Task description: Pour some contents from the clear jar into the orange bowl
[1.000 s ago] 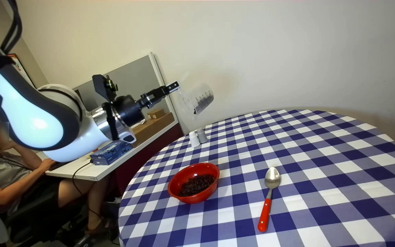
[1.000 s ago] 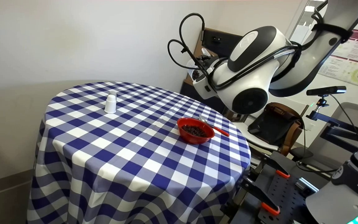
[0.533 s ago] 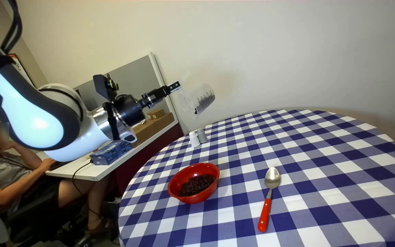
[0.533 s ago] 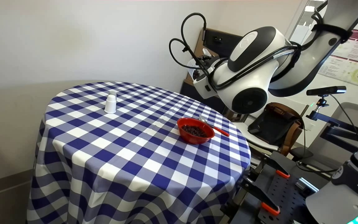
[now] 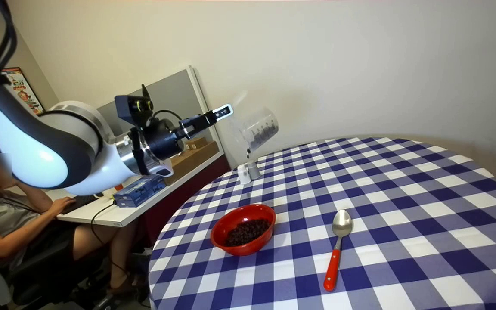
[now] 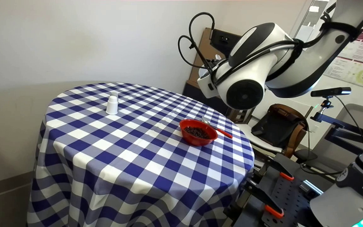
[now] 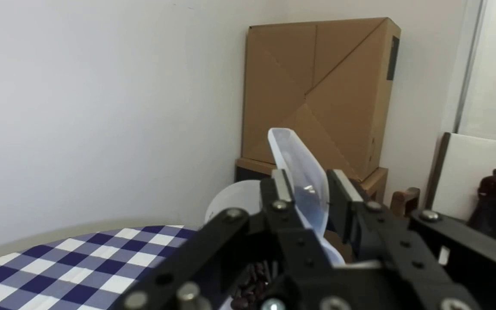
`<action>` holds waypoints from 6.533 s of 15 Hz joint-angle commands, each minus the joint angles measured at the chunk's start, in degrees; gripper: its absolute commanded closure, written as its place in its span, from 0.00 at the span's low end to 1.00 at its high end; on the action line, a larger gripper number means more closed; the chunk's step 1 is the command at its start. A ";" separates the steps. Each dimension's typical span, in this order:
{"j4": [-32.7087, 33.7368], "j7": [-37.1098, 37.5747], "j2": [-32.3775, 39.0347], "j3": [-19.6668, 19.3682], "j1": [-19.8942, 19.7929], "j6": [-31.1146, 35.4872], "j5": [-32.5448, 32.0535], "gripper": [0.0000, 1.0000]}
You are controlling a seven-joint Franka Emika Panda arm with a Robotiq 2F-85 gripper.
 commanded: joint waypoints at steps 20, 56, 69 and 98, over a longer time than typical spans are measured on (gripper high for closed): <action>21.62 12.14 5.91 1.01 -0.87 3.17 61.06 0.93; 14.13 20.74 -3.14 -4.61 -4.75 70.48 121.09 0.94; -3.52 51.56 -4.14 -15.67 2.42 85.11 92.55 0.94; 5.71 34.42 0.10 4.04 -3.87 68.16 133.48 0.01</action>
